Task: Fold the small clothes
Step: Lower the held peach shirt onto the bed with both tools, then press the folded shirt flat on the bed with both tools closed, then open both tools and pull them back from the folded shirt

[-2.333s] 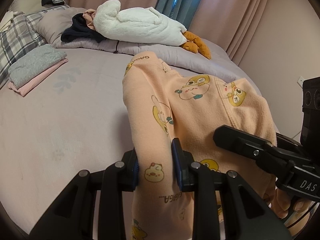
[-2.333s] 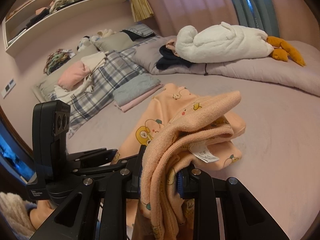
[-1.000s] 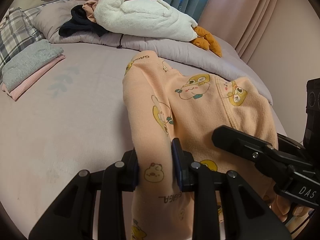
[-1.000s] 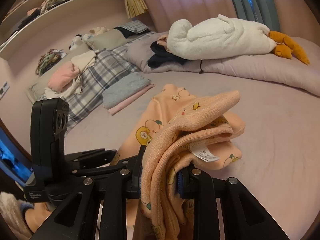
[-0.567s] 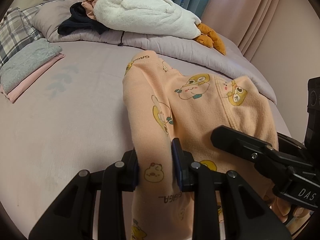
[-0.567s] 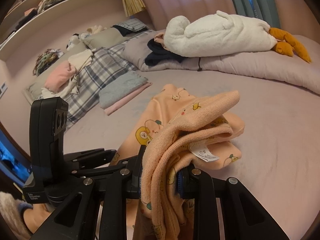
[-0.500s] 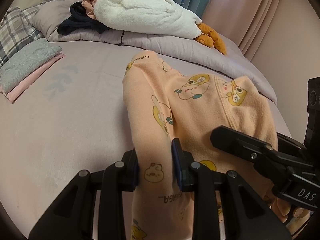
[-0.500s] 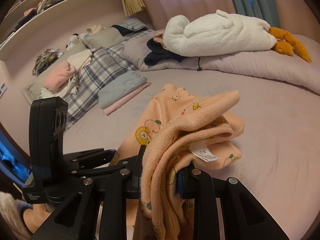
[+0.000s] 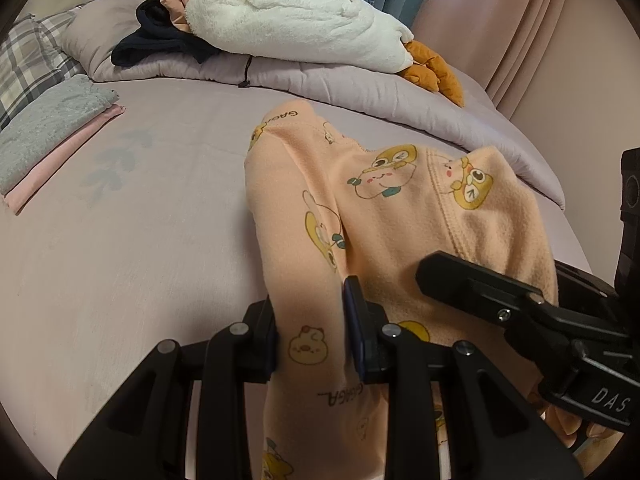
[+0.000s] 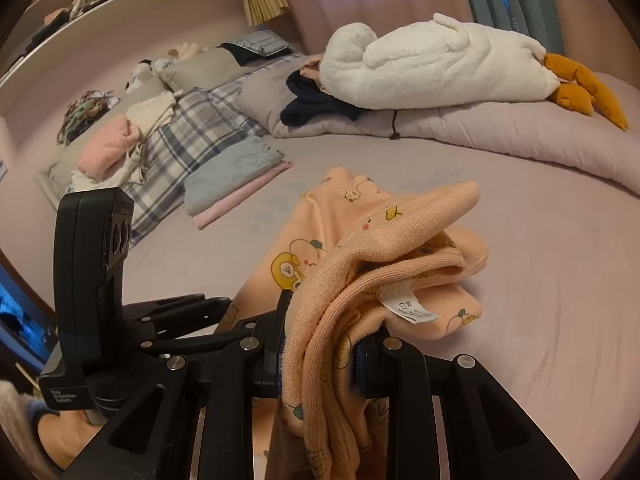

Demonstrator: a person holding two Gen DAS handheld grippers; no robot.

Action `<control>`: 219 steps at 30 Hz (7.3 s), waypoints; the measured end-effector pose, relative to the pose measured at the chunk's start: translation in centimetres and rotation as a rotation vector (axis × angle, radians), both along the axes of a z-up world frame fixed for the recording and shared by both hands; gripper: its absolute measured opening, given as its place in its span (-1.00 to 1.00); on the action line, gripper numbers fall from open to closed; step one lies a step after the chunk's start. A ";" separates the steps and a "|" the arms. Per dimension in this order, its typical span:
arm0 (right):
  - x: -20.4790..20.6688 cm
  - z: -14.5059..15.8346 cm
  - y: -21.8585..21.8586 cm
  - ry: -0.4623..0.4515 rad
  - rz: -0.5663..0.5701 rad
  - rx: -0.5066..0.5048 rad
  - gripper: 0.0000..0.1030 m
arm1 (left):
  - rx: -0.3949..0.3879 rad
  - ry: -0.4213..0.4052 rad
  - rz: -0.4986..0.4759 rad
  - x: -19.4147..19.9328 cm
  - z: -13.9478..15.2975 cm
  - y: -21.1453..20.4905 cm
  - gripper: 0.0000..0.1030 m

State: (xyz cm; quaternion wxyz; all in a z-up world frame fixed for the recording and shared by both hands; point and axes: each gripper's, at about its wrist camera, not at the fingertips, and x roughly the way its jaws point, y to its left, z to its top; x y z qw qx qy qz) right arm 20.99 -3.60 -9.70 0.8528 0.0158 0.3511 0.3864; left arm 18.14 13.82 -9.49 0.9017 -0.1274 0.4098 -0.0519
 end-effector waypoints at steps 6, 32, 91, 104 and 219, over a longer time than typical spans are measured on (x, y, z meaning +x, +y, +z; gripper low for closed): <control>0.8 -0.8 0.3 0.005 -0.005 -0.006 -0.47 | 0.011 0.015 0.004 1.2 -0.8 0.1 -0.48; 4.2 -4.9 -1.1 0.184 -0.058 0.036 -0.47 | 0.059 0.109 -0.011 3.4 -4.5 -0.3 -0.44; 4.9 -7.8 -5.8 0.332 -0.260 0.025 -0.19 | 0.101 0.130 0.004 2.6 -4.8 0.1 -0.13; 4.8 -7.7 -6.1 0.329 -0.264 0.021 -0.19 | 0.099 0.130 0.004 2.5 -4.9 0.3 -0.11; -8.9 -0.8 -4.8 -0.006 -0.290 -0.219 0.64 | 0.118 0.049 0.065 -10.3 1.7 -1.1 0.99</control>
